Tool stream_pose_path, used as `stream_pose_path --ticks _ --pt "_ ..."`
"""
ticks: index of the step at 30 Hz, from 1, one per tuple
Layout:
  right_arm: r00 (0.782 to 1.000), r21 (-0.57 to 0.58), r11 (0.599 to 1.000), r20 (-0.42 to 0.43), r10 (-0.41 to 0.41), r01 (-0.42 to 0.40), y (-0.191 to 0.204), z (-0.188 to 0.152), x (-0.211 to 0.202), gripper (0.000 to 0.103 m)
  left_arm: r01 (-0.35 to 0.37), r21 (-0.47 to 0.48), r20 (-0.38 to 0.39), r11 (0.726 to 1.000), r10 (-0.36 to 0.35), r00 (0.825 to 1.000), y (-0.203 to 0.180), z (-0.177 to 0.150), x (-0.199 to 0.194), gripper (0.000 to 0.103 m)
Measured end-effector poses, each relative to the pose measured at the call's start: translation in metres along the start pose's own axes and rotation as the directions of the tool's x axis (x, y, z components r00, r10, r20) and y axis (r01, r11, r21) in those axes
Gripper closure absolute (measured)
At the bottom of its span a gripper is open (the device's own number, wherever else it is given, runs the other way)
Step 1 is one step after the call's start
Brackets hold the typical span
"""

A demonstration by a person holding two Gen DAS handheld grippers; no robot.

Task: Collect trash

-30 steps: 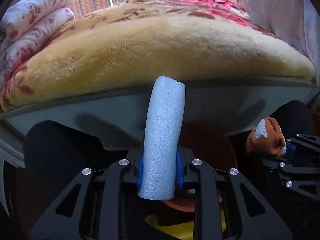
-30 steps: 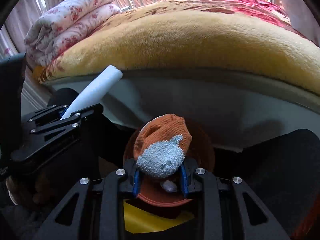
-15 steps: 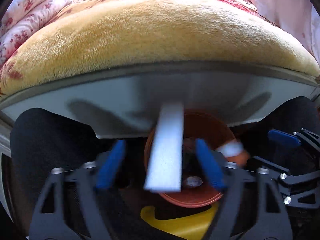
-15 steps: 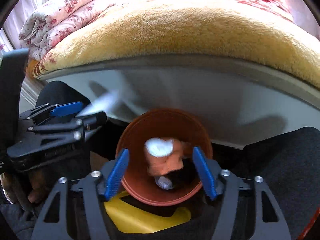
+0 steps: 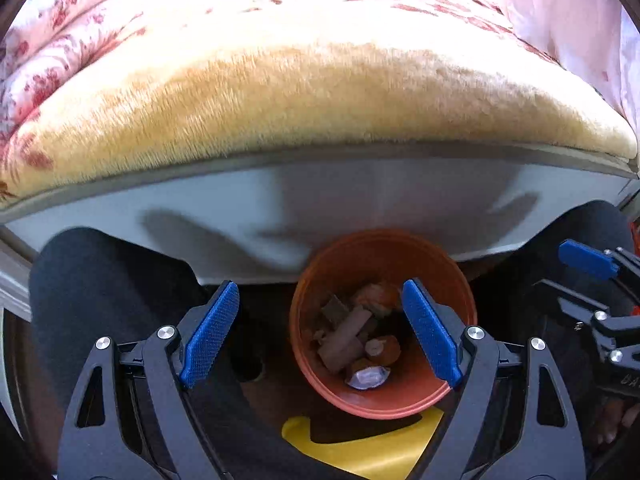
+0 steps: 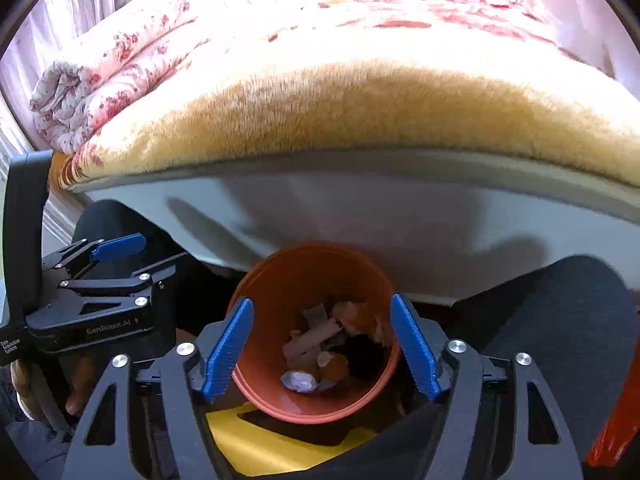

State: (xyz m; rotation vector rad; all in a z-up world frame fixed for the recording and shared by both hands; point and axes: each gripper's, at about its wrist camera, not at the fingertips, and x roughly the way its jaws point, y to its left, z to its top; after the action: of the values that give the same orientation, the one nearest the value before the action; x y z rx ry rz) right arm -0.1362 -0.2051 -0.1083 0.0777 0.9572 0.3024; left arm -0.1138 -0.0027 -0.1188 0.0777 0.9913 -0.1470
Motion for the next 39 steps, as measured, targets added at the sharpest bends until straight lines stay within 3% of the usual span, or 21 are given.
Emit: stream_pose_path --ticks 4,7,12,19,26,32,39 --pt "0.992 -0.023 0.997 0.111 -0.068 0.071 -0.003 0.021 -0.025 0.005 -0.020 -0.002 0.078 1.000 0.020 0.997 0.001 0.022 -0.018 0.015" --pt "0.967 -0.022 0.988 0.209 -0.142 0.150 -0.006 0.050 -0.047 0.005 -0.025 -0.015 0.156 1.000 0.027 0.987 0.002 0.045 -0.037 0.012" --pt "0.916 0.017 0.977 0.346 -0.203 0.211 -0.006 0.117 -0.073 0.005 -0.035 -0.011 0.284 0.999 0.037 0.958 0.000 0.100 -0.063 0.009" --pt "0.852 0.055 0.956 0.443 -0.281 0.287 -0.008 0.185 -0.066 0.005 -0.026 0.009 0.361 1.000 0.021 0.932 0.001 0.167 -0.058 0.009" --pt "0.865 0.107 0.957 0.410 -0.288 0.268 -0.014 0.213 -0.039 0.005 -0.088 0.005 0.355 0.996 0.080 0.932 0.007 0.201 -0.026 0.009" --pt "0.872 0.099 0.953 0.384 -0.303 0.287 -0.014 0.210 -0.023 0.005 -0.031 -0.032 0.309 0.999 0.040 0.950 0.016 0.203 -0.010 0.009" --pt "0.872 0.119 0.951 0.379 -0.309 0.285 -0.021 0.207 -0.021 0.005 -0.041 -0.028 0.308 0.999 0.048 0.950 0.014 0.204 -0.005 0.009"
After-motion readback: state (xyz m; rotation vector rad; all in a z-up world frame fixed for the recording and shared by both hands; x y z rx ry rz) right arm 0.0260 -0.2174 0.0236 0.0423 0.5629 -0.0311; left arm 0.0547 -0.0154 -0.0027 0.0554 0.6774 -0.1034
